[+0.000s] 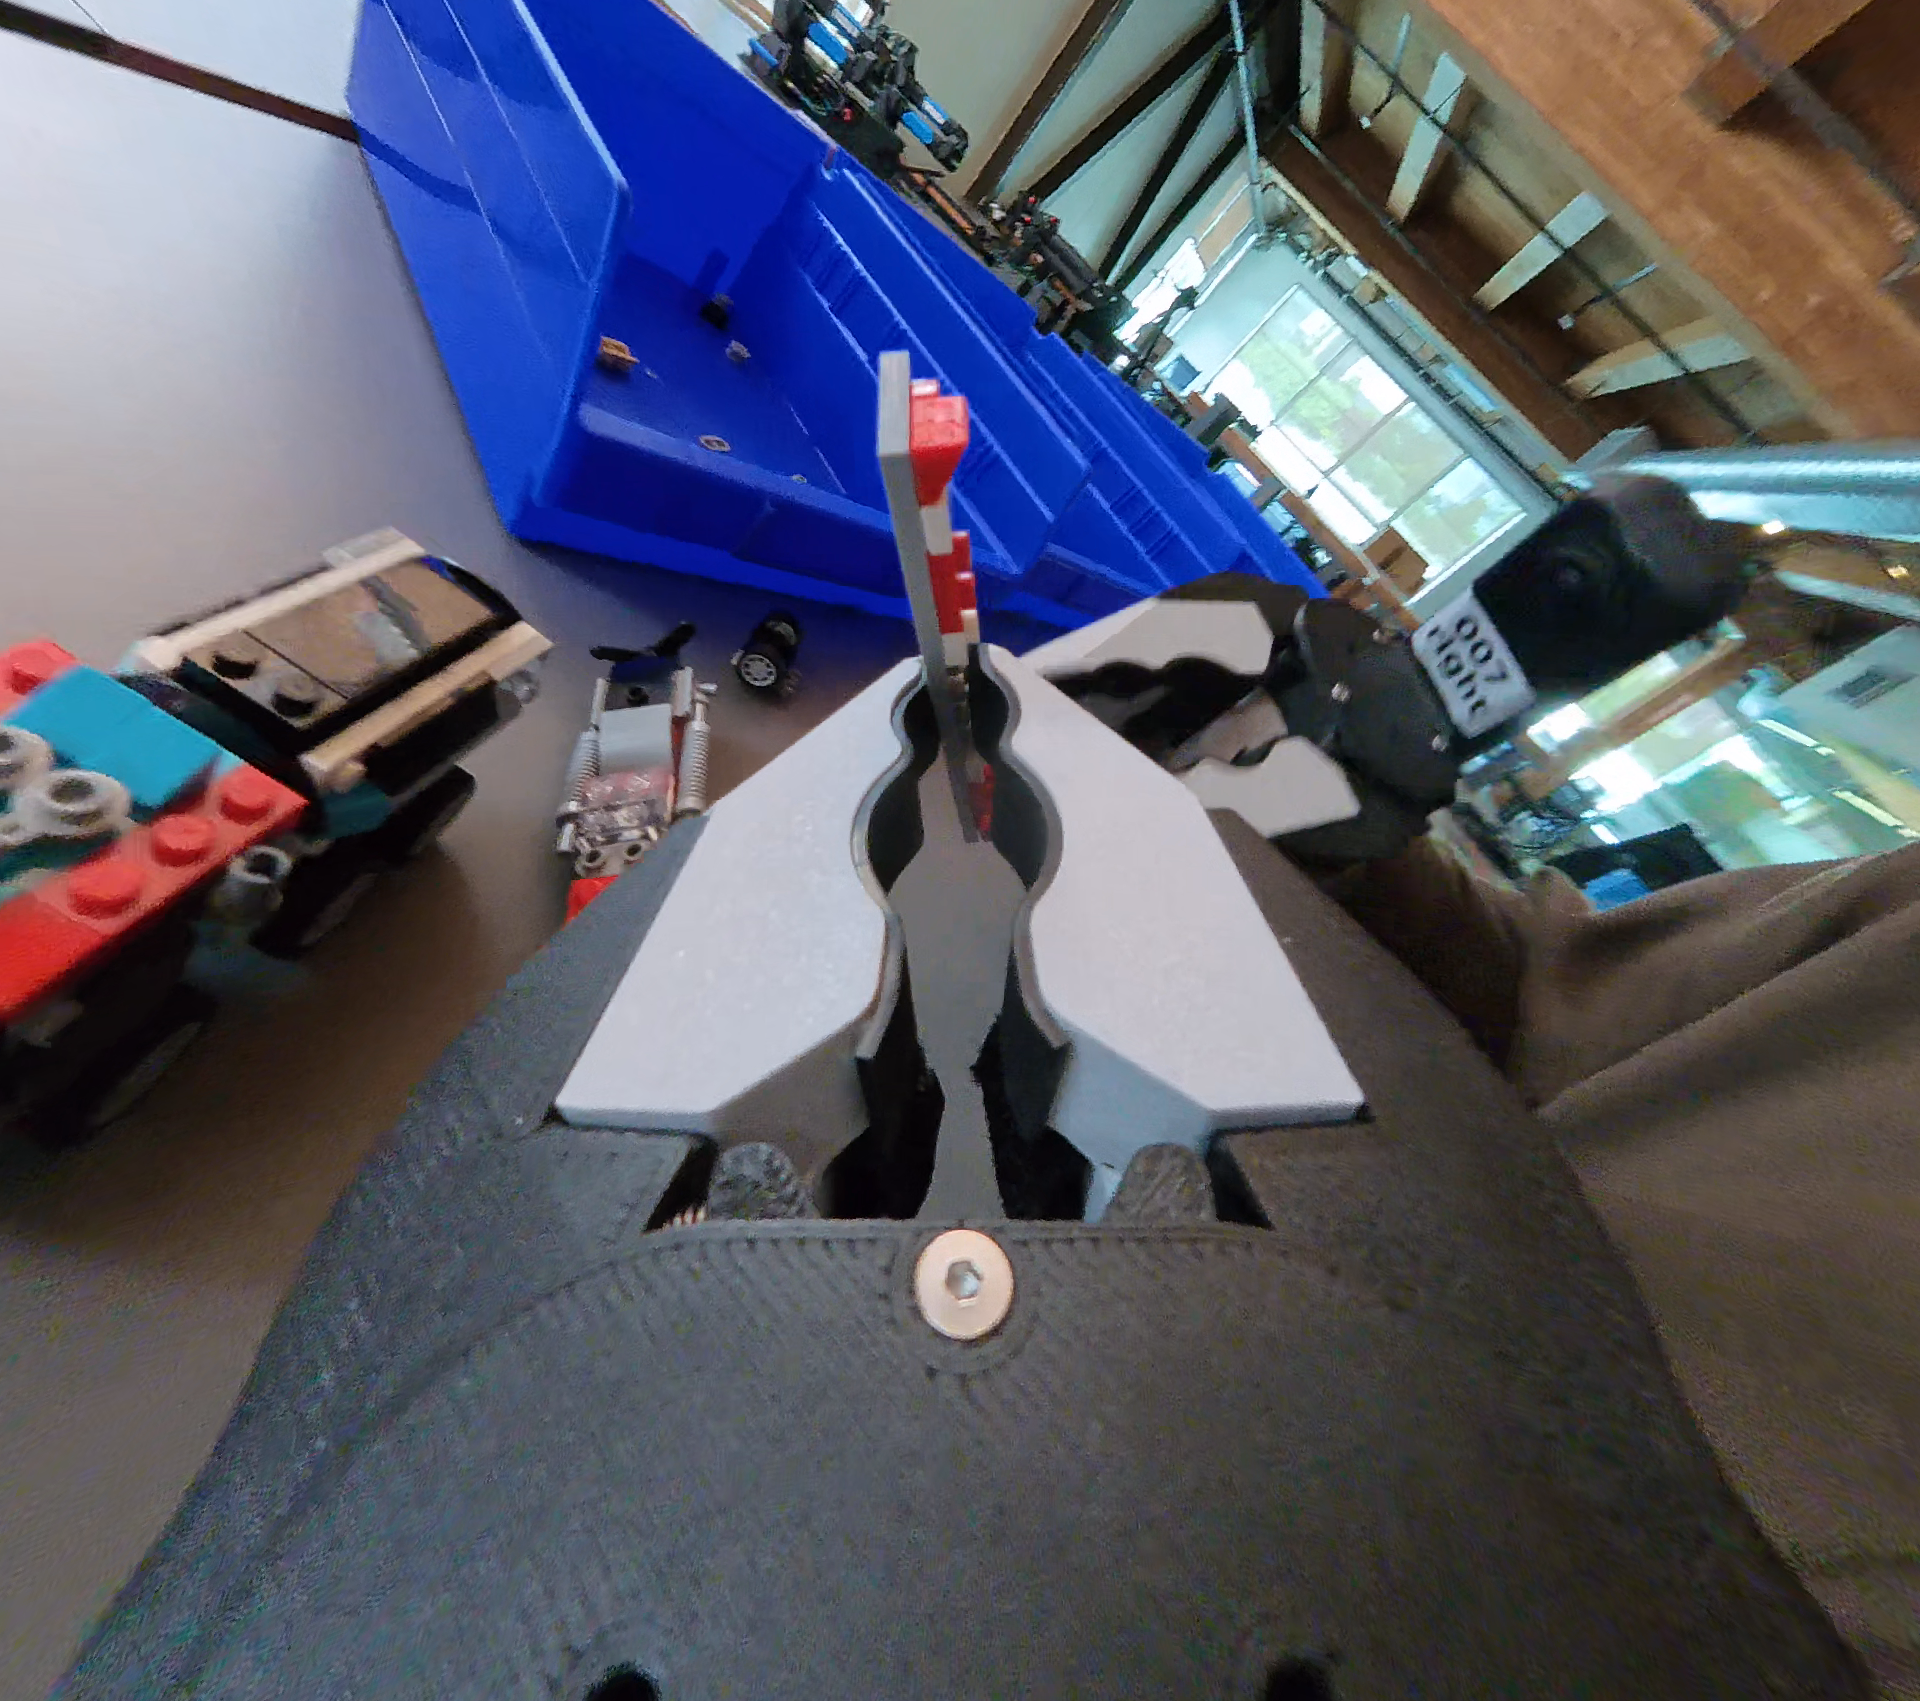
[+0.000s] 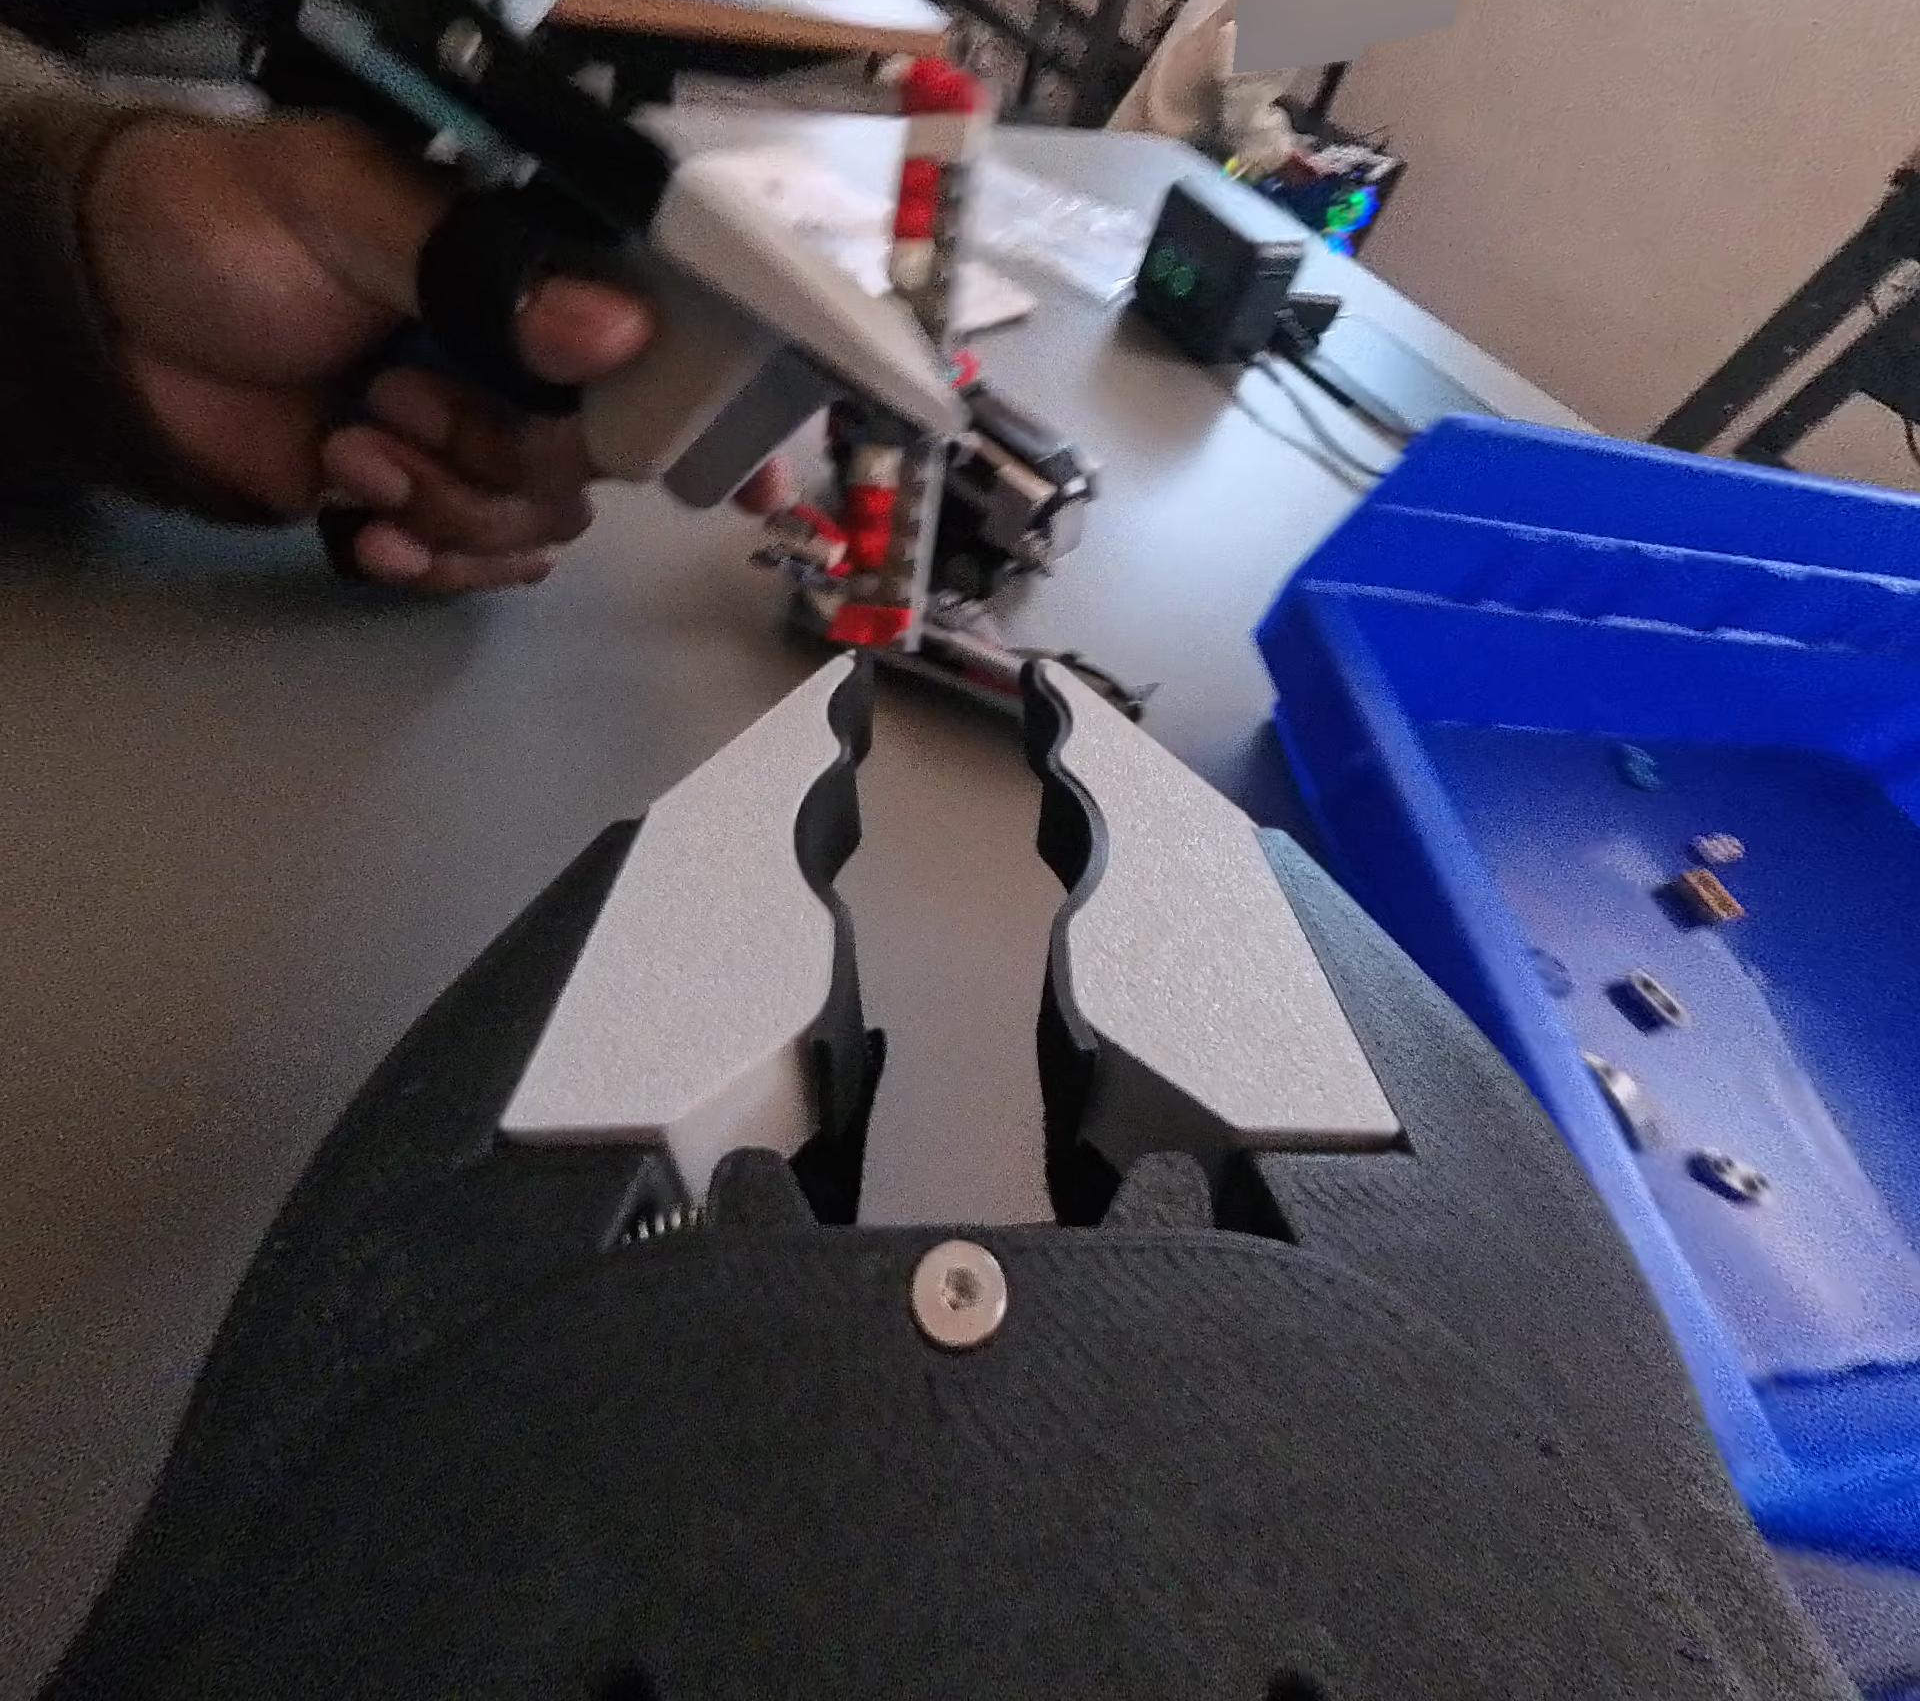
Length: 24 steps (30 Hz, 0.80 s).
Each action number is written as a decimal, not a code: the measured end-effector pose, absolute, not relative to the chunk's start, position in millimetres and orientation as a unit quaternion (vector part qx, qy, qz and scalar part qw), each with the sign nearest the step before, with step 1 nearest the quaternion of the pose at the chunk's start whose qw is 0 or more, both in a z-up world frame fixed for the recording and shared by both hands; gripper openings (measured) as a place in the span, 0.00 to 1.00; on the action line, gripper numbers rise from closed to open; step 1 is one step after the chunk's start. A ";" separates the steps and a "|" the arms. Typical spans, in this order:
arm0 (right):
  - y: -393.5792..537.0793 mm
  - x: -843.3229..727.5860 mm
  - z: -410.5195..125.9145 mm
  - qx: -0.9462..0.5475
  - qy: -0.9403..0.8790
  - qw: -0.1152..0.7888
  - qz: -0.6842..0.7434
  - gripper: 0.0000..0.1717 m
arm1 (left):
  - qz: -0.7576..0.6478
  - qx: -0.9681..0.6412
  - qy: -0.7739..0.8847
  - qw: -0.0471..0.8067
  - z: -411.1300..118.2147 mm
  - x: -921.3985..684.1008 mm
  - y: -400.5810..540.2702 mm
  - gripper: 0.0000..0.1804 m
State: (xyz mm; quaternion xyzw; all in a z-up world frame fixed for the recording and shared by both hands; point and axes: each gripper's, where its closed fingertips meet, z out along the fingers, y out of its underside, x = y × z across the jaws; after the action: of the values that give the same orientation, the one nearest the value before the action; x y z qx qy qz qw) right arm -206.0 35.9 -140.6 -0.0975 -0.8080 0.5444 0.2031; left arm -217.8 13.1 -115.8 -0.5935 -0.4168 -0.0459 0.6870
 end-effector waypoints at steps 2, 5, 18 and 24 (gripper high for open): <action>48.7 -217.4 -114.5 -0.148 -0.771 0.190 0.590 0.16 | -0.018 -0.602 -0.414 0.683 -114.5 -220.0 9.6 0.03; 45.7 -225.6 -75.9 -0.185 -0.722 0.187 0.640 0.16 | 0.012 -0.617 -0.406 0.675 -116.0 -218.5 11.7 0.03; -34.5 -215.4 -66.9 -0.092 -0.763 0.292 0.569 0.17 | 0.092 -0.660 -0.378 0.643 -120.1 -213.0 17.2 0.03; -42.7 -220.6 -74.1 -0.076 -0.768 0.321 0.548 0.16 | 0.101 -0.659 -0.380 0.641 -118.5 -214.7 13.9 0.03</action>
State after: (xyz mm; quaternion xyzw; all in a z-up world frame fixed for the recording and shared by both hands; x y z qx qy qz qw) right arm -220.6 -42.7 -74.1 -0.0761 -0.7685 0.5484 0.3209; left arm -214.7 13.9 -118.5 -0.6594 -0.3798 0.1012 0.6409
